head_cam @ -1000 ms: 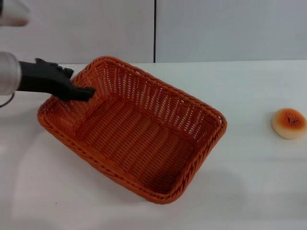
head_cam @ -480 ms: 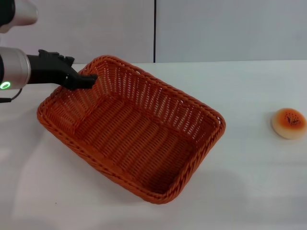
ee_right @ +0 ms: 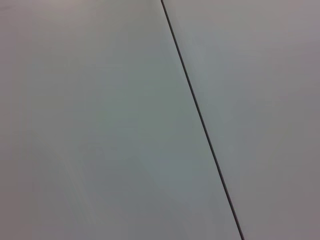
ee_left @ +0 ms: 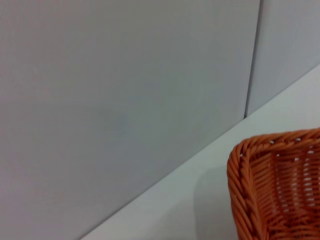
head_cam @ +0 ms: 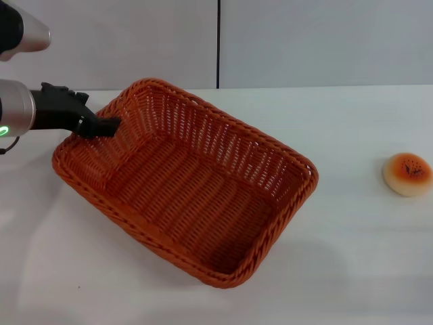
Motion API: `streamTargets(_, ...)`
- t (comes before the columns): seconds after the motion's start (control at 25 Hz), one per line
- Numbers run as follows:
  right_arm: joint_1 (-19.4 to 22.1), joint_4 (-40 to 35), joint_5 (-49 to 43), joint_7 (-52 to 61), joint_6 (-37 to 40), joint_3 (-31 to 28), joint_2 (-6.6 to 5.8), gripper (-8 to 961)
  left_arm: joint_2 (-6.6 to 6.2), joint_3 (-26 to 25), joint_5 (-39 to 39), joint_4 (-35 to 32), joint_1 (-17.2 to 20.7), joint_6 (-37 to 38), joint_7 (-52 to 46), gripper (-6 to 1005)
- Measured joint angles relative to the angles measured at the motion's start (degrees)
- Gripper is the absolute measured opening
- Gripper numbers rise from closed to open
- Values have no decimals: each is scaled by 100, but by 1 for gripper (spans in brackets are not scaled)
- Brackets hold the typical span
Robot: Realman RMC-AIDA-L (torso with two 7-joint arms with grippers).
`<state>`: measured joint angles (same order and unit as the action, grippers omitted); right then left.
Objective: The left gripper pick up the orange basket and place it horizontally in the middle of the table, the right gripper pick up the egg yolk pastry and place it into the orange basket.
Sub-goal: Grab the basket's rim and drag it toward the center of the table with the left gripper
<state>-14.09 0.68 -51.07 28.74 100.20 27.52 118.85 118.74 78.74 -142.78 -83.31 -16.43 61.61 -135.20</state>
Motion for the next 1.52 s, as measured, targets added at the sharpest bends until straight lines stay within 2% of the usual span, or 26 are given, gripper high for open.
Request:
streamTargets(0.4,-40,11,0,0,-50,8,11,541,1,36,-330,22,-50,203,0,745)
streamTargets(0.68,-86,36,0,0,-40,-8,23,540,-5,-27,-385,5,-228,864,-4,743)
streamTargets(0.96,-156,40,0,5,-32,6,24,538,-10,-14,-437,-24,-266,1185,-6,741)
streamTargets(1.16,-216,32,0,188,-36,11,11,537,-10,-37,-438,-29,-281,1411,-35,590)
streamTargets(1.44,-242,5,0,219,-25,17,6,535,-14,-51,-403,-232,-193,1513,-535,492)
streamTargets(1.52,-243,3,0,224,-1,17,6,535,-18,-64,-398,-295,-165,1553,-813,415)
